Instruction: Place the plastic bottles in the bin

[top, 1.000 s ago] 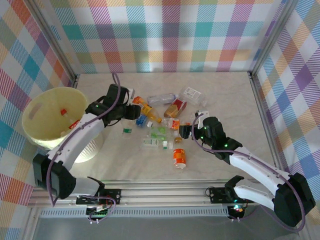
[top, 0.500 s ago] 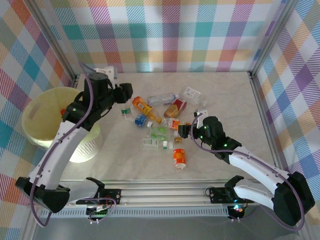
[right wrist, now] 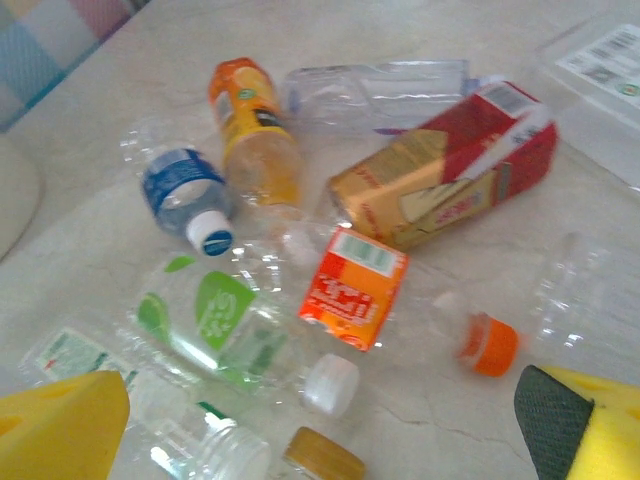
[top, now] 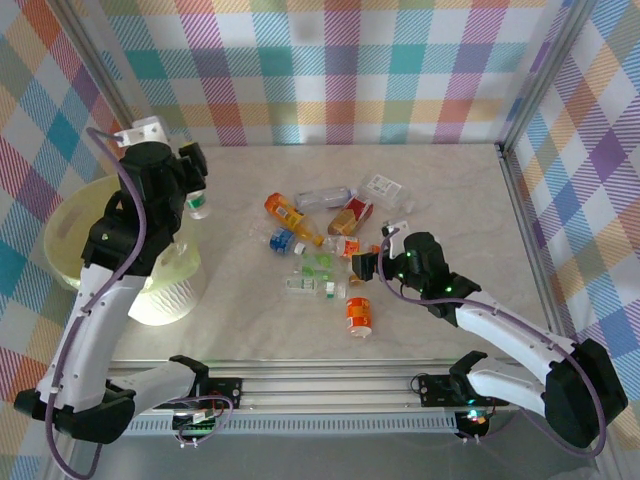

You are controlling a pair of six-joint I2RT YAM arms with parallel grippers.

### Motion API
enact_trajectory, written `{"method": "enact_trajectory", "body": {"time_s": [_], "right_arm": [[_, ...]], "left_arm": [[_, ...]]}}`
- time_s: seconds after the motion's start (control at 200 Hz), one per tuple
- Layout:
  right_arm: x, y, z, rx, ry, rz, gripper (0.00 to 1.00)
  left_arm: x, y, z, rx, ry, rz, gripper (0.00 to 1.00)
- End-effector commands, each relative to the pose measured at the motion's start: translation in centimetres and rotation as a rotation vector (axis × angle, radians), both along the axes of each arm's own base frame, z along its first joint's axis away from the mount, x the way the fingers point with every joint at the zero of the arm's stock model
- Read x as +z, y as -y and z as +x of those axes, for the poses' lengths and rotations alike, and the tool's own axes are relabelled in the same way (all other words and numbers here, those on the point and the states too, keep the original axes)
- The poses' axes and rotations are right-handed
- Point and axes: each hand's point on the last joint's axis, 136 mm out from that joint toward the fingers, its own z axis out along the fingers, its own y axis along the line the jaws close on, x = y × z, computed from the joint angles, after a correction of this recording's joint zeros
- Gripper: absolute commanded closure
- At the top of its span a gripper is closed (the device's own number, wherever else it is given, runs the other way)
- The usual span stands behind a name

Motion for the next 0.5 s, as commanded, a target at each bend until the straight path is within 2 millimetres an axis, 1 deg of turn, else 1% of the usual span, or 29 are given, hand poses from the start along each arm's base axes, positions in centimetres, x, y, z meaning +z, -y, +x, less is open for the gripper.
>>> {"method": "enact_trajectory", "body": {"time_s": [0.0, 0.13, 0.225, 0.32, 0.405, 0.495], "right_arm": [[2.7, -2.4, -1.4, 0.165, 0.087, 0.070, 0.00], [2.8, -2.7, -1.8, 0.201, 0.086, 0.067, 0.00], [2.5, -2.5, -1.6, 0.188, 0.082, 0.054, 0.00], [2.6, -2.6, -1.7, 0.195, 0.087, 0.055, 0.00], [2.9, -2.8, -2.0, 0.218, 0.096, 0.064, 0.00], [2.9, -3.0, -2.2, 0.231, 0.098, 0.068, 0.00]], "left_arm": [[2.3, -4.8, -2.5, 0.206, 0.047, 0.059, 0.58], [2.8, -7.9, -3.7, 0.324, 0.053, 0.082, 0.58], [2.5, -10.1, -4.3, 0.409, 0.029, 0.103, 0.58], [1.9, -12.3, -4.9, 0.491, -0.009, 0.131, 0.58], [0.6, -14.3, -5.4, 0.552, -0.053, 0.118, 0.58], [-2.0, -16.4, -5.7, 0.599, -0.112, 0.058, 0.58]]}}
